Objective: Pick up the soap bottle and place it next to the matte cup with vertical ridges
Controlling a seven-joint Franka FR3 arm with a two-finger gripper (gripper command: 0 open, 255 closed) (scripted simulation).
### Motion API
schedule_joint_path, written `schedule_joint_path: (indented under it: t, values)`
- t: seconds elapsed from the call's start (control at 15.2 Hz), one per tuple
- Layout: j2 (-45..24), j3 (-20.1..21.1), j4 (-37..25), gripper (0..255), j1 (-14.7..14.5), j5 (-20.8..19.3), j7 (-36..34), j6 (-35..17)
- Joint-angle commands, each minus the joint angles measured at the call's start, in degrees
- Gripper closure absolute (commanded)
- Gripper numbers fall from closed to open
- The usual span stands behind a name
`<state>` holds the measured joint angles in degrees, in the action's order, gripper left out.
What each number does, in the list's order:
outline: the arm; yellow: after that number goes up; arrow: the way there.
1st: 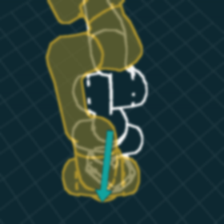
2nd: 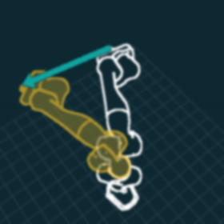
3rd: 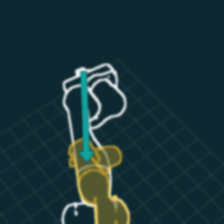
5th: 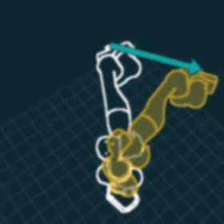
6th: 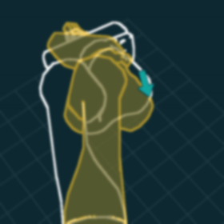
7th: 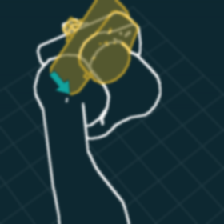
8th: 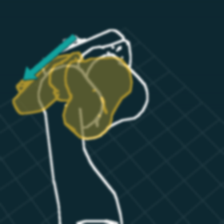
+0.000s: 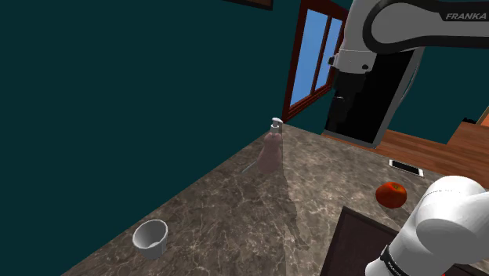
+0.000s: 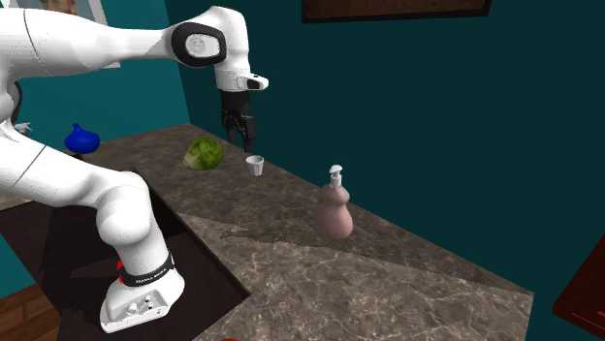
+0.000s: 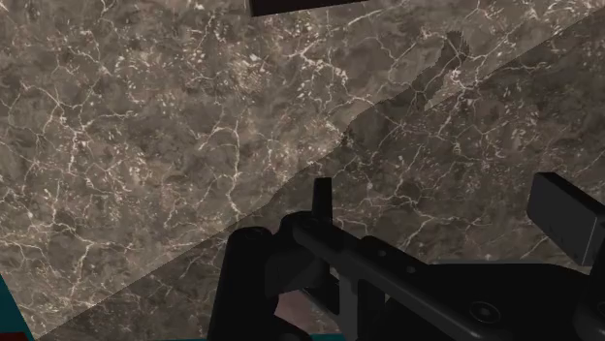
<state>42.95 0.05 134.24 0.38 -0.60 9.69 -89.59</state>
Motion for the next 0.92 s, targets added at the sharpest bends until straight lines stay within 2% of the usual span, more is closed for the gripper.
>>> schedule_joint_path:
  t: [0.0,0.4,0.86]
  values:
    - [0.00,0.00,0.00,0,0.00,0.00,0.00,0.00]
    - [-11.86,-2.32,-4.40,0,0.54,-1.12,2.94,-8.30]
    - [-26.44,-4.65,-12.98,0,0.90,-1.07,6.38,-15.28]
